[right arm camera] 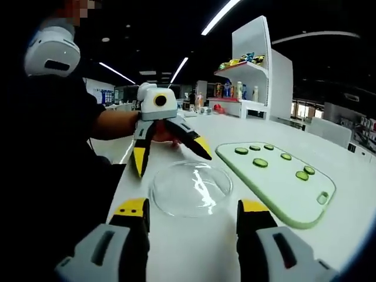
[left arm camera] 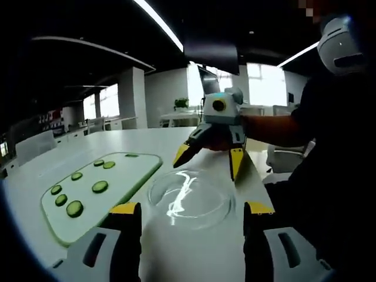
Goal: Open the petri dish lid, add cucumber slices into the petri dish, and close the lid
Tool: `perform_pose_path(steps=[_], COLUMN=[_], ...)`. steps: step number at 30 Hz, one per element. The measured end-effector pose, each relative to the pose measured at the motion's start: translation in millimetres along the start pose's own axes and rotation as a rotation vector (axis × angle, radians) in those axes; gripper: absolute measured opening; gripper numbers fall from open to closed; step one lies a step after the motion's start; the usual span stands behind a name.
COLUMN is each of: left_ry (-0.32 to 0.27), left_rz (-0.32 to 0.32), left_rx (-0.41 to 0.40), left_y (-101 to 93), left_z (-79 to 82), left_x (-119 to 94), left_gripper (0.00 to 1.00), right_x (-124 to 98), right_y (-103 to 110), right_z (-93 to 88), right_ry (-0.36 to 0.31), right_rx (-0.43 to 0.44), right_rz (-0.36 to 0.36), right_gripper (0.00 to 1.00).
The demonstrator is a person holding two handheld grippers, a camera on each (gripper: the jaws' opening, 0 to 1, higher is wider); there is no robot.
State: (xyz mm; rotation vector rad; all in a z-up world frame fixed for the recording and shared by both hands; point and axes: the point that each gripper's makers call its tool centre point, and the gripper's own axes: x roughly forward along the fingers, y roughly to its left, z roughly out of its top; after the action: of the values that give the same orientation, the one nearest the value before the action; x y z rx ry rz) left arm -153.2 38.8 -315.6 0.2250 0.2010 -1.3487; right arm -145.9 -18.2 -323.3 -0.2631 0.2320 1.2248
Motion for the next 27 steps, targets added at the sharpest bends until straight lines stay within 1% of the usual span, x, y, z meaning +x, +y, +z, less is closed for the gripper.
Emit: perform_pose_path(steps=[14, 24, 27], left_ry=[0.041, 0.038, 0.035], left_rz=[-0.011, -0.014, -0.017], left_rx=[0.011, 0.008, 0.006], left_y=[1.7, 2.3, 1.9], left_z=[-7.5, -7.2, -6.5], left_x=[11, 17, 18], left_gripper=[0.69, 0.67, 0.65], right_x=[13, 17, 20], right_y=[5, 10, 10], right_z=[0.3, 3.7, 3.5], right_ry=[0.023, 0.010, 0.009], right_rx=[-0.020, -0.023, -0.024], right_rz=[0.026, 0.044, 0.043], right_gripper=[0.60, 0.60, 0.59])
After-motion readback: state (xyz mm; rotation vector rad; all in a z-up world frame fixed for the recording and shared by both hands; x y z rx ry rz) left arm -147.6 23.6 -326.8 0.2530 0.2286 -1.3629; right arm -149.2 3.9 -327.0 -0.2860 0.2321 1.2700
